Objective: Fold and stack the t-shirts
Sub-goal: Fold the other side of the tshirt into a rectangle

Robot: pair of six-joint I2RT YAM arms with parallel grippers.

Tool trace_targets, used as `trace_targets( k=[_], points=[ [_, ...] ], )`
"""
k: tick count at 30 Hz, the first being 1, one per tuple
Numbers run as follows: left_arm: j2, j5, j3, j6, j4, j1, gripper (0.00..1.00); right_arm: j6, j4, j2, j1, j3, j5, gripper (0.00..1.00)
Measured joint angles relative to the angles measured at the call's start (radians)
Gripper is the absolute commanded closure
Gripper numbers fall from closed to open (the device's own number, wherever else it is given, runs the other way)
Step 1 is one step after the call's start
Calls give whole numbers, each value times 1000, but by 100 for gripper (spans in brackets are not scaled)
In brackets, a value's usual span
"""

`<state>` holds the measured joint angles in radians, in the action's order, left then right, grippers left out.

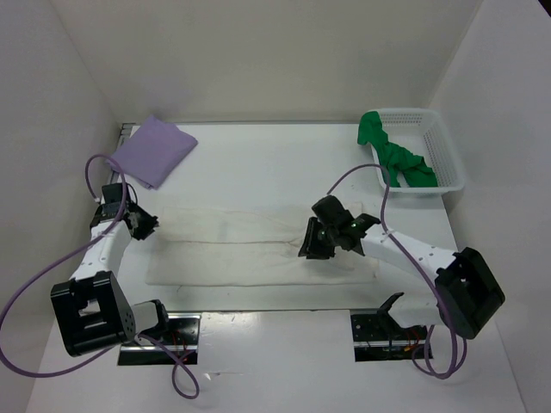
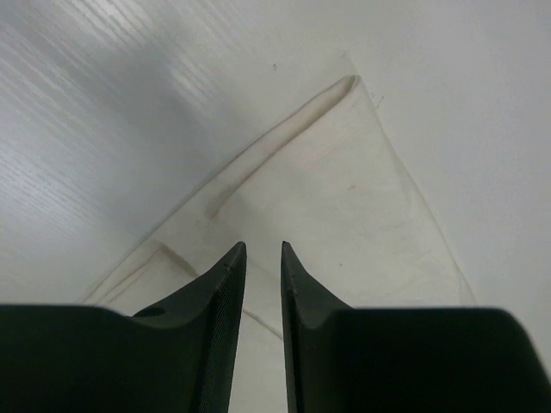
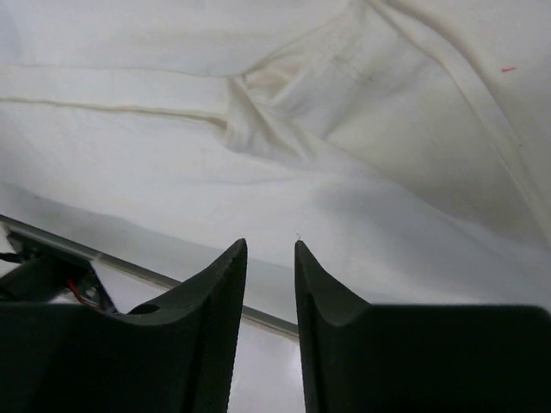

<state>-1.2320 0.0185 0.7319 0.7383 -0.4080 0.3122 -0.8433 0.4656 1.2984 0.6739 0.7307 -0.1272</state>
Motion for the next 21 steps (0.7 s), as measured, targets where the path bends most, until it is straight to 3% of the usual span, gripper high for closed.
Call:
trace_targets(
  k=[1,4,6,7,10,21],
  points=[
    [7,-2,3,0,-1,0,70,2,2,-2,0,11,9,87],
    [13,-28,14,2,16,-5,70,21,13,31,-14,61,33,93],
    [13,-40,16,3,34,-24,70,42,15,69,-47,115,46,83],
    [13,-47,16,3,40,-35,70,49,14,79,-61,132,55,67],
    [13,-56,16,2,50,-84,72,87,17,119,-106,197,98,55],
    [5,-100,16,-5,88,-154,72,180,14,305,-138,249,161,52]
  ],
)
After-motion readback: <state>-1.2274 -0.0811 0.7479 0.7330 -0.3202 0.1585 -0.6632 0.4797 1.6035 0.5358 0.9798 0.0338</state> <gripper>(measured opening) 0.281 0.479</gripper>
